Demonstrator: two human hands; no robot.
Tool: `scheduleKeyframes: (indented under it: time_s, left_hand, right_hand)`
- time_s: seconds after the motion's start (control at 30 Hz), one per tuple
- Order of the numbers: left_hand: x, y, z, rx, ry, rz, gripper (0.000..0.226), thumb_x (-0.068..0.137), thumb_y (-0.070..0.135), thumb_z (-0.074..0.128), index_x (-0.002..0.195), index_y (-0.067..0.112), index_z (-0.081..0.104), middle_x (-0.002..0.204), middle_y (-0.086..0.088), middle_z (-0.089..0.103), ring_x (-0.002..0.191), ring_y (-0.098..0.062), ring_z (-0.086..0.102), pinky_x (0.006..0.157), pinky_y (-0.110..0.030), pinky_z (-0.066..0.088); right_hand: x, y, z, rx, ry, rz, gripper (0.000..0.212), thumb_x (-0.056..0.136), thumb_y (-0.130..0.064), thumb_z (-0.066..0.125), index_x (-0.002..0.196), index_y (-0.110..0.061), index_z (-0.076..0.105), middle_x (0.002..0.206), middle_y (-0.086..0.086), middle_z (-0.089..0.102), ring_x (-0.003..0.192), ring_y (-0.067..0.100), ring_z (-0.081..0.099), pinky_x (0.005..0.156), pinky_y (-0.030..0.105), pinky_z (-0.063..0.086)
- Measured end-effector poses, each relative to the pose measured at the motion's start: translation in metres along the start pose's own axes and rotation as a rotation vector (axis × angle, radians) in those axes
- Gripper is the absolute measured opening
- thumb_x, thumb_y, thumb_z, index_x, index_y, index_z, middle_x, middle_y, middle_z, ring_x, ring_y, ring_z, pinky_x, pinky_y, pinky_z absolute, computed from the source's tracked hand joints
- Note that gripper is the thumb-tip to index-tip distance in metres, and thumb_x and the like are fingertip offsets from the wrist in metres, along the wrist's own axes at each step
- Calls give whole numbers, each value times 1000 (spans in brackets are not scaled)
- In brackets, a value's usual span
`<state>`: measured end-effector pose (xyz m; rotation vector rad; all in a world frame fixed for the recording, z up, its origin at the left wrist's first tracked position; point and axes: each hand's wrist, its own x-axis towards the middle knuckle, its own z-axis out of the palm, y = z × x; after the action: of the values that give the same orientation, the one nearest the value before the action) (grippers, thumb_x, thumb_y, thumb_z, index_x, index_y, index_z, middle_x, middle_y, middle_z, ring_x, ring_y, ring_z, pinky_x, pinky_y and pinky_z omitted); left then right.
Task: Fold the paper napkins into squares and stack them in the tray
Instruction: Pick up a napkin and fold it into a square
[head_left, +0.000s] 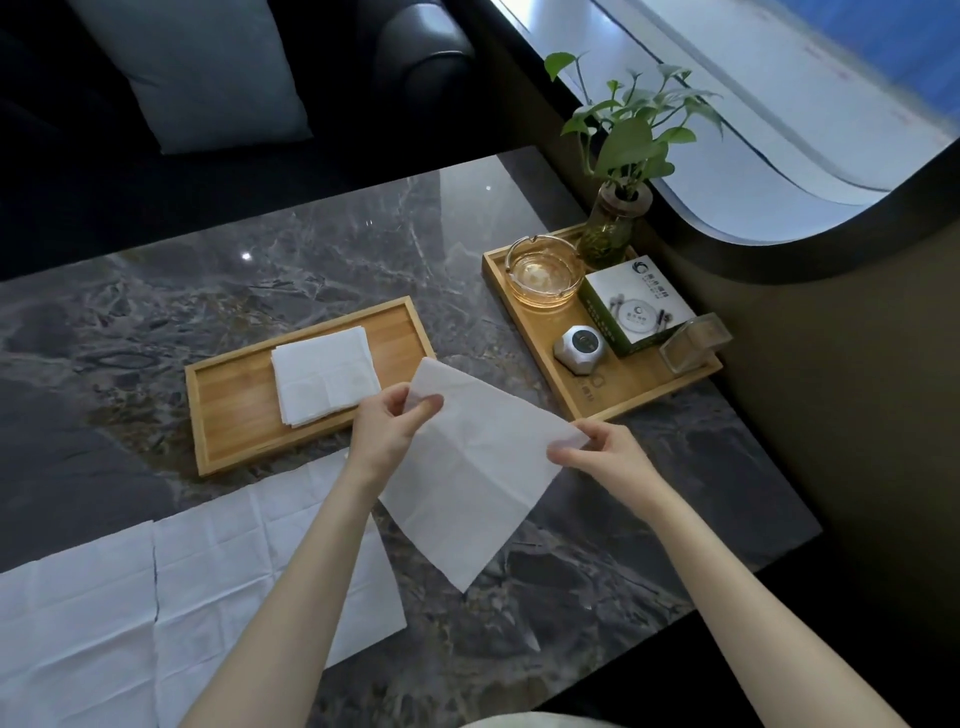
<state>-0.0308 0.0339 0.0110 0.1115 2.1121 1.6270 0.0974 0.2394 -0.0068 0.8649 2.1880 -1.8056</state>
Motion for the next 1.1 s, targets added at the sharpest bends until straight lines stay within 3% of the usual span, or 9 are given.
scheduleKeyframes:
  time_s: [0.1,0.17,0.33,0.4,0.5,0.67,0.87,1.1]
  left_hand:
    - [-8,6,-7,-42,21,2,8,81,19,65,79,27,65,84,1,67,79,-18,62,74,-33,49]
    - [-12,8,-13,-67,34,21,7,81,18,66,82,25,65,86,3,67,82,-18,63,73,-29,49]
    - [-28,17,-31,-91,30,86,19,80,16,65,99,13,66,89,5,69,78,-10,65,61,-14,50]
    - [-37,21,-37,-129,14,101,17,79,12,65,95,15,67,84,7,72,78,-9,67,65,-15,53]
    - [-51,26,-45,-146,-22,126,18,78,7,65,90,19,68,78,13,74,78,-7,68,68,-19,56]
    - [-74,33,-58,-177,-86,138,23,77,3,63,97,16,67,81,10,74,78,-12,69,62,-25,58]
    - [-76,27,-61,-145,-116,101,20,79,1,62,90,16,67,76,12,74,74,-10,69,52,-21,54]
    - [-48,-1,-56,-70,-65,44,17,78,1,64,84,17,69,70,18,72,73,0,66,65,-11,50]
  right_hand:
    - [-4,-9,1,61,18,-52,11,81,-20,68,85,-10,71,83,0,72,78,13,67,74,22,52]
    - [-7,-21,-1,125,22,-75,10,81,-19,68,85,-11,71,77,-4,72,73,12,68,66,17,53]
    - [-16,-53,-8,275,84,-141,5,82,-13,65,85,-15,68,80,0,71,76,15,68,66,25,57]
    - [-21,-64,-9,260,81,-180,6,82,-13,64,87,-17,67,86,1,69,79,15,66,70,28,56]
    - [-31,-75,-9,247,55,-225,9,82,-15,64,91,-18,65,90,0,67,78,12,66,63,21,57]
    - [-42,-84,-10,309,-16,-266,12,82,-11,62,93,-15,66,84,-5,70,73,10,69,52,17,53]
    - [-31,-83,-8,269,-5,-271,10,83,-12,63,91,-18,67,82,-7,70,77,11,69,56,18,54]
    - [5,-61,7,191,10,-189,11,86,-10,60,92,-18,65,85,-8,66,75,-1,66,59,11,51]
